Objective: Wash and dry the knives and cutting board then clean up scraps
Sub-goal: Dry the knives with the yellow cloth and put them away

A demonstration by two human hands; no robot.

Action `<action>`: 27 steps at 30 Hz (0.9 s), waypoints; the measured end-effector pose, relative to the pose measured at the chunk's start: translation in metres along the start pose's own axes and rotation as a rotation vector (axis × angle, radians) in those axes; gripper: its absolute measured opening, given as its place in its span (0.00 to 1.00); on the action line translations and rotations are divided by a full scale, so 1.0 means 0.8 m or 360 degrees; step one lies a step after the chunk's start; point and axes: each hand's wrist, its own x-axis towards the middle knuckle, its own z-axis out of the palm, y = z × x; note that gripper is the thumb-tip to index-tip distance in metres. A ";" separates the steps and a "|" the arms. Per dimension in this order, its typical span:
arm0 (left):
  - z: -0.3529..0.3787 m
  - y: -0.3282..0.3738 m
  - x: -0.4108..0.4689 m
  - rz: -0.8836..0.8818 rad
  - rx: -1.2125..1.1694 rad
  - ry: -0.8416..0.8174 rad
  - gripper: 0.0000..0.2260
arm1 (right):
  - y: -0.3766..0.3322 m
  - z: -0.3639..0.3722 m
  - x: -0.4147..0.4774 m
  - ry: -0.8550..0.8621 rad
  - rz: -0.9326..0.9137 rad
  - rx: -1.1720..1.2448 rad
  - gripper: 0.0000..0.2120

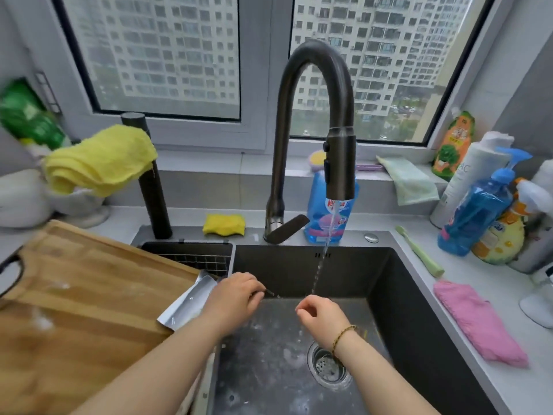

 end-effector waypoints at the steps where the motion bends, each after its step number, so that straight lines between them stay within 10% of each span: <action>1: -0.004 -0.013 -0.010 -0.0078 -0.0008 0.0005 0.14 | -0.009 0.007 0.003 -0.0040 -0.0021 0.0020 0.10; 12: -0.077 -0.162 -0.124 -0.0740 0.0232 0.0117 0.16 | -0.189 0.066 0.063 -0.0279 -0.0056 0.0948 0.12; 22: -0.082 -0.223 -0.155 -0.0725 0.0501 -0.0006 0.21 | -0.373 0.063 0.102 -0.0559 0.0099 0.1866 0.30; 27: -0.082 -0.230 -0.153 -0.0723 0.0470 0.0017 0.22 | -0.393 0.060 0.103 -0.0514 0.0071 0.2027 0.20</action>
